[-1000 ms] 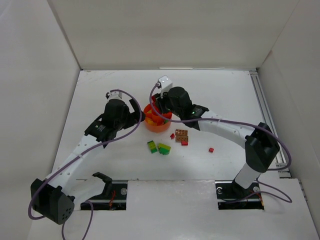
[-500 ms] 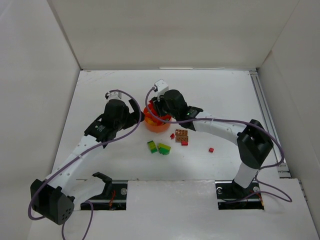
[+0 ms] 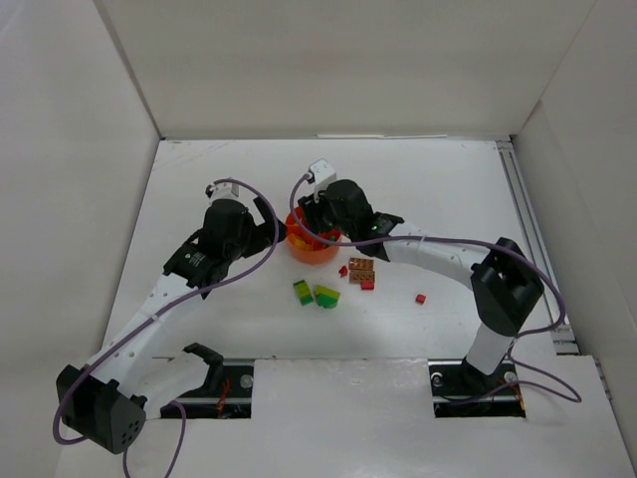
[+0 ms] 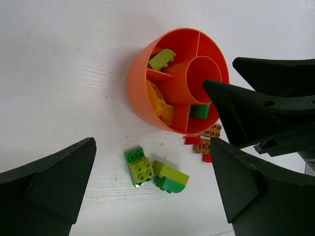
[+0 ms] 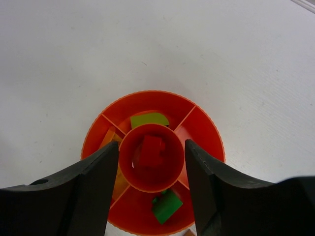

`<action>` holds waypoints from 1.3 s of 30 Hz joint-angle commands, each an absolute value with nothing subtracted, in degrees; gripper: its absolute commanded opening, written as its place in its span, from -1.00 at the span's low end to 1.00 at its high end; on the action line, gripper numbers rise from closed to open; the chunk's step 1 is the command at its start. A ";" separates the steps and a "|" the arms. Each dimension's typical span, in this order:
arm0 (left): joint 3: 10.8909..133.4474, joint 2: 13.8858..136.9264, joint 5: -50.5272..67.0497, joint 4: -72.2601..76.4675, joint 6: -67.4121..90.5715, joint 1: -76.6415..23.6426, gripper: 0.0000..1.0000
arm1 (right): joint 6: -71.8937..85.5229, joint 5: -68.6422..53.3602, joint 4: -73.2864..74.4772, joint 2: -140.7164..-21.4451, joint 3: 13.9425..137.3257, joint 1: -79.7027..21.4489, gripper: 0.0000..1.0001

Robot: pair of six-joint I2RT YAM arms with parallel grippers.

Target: Sort the legos into containers by color

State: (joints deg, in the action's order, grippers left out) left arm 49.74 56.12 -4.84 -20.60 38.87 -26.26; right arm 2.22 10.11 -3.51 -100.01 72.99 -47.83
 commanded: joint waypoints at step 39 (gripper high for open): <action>76.20 101.24 -15.47 -24.43 34.36 -54.14 0.04 | 18.64 23.99 34.54 -57.66 52.21 -17.32 0.50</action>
State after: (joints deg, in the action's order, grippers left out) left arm 73.78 101.16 -12.45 -21.26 32.58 -54.19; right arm 20.56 24.10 34.39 -57.87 51.13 -18.48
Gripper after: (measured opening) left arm 0.523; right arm 0.747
